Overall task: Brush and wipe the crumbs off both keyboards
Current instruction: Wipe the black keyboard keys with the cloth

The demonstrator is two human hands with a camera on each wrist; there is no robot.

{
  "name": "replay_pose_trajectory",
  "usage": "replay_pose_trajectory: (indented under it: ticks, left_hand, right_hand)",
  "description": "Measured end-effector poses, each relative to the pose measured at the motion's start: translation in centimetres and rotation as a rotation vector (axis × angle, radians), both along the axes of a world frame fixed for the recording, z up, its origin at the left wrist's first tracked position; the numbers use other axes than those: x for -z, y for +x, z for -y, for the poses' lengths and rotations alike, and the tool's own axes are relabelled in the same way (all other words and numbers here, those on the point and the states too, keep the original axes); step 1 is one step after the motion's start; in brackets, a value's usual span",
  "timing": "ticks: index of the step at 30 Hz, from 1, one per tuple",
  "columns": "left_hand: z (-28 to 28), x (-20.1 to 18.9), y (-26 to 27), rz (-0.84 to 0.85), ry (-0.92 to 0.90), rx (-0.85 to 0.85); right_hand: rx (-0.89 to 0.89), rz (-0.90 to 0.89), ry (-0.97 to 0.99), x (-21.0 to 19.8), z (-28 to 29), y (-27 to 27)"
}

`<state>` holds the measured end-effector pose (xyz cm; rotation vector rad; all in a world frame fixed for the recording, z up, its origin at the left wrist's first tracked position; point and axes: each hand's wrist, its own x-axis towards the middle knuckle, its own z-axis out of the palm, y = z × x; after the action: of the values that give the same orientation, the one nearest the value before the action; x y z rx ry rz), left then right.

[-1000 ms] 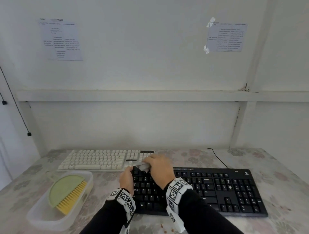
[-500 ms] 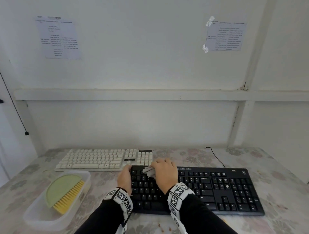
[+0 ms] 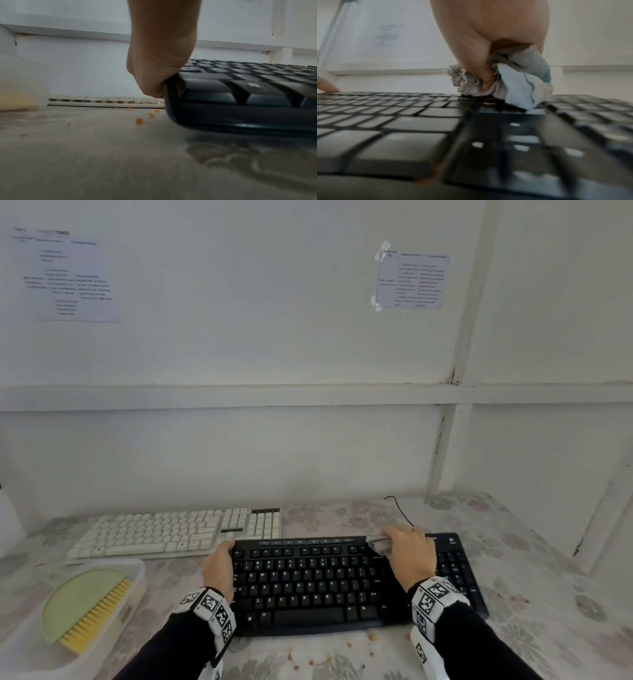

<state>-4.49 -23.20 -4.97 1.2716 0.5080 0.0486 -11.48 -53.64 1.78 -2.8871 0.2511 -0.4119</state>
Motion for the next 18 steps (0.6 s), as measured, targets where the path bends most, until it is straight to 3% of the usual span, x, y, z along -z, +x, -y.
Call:
replay_pose_trajectory:
  ticks: [11,15,18]
  left_hand:
    - [0.0,0.2,0.2,-0.027,0.046,-0.033]
    - [-0.1,0.2,0.3,-0.029,0.029,-0.034]
    - [0.3,-0.5,-0.2,-0.030,0.015,-0.013]
  right_hand:
    - [0.313,-0.011,0.053,0.7,9.4,-2.3]
    - [0.368,-0.050,0.039,0.3,9.4,-2.5]
    - [0.268,0.025,0.069,-0.9,6.7,-1.9]
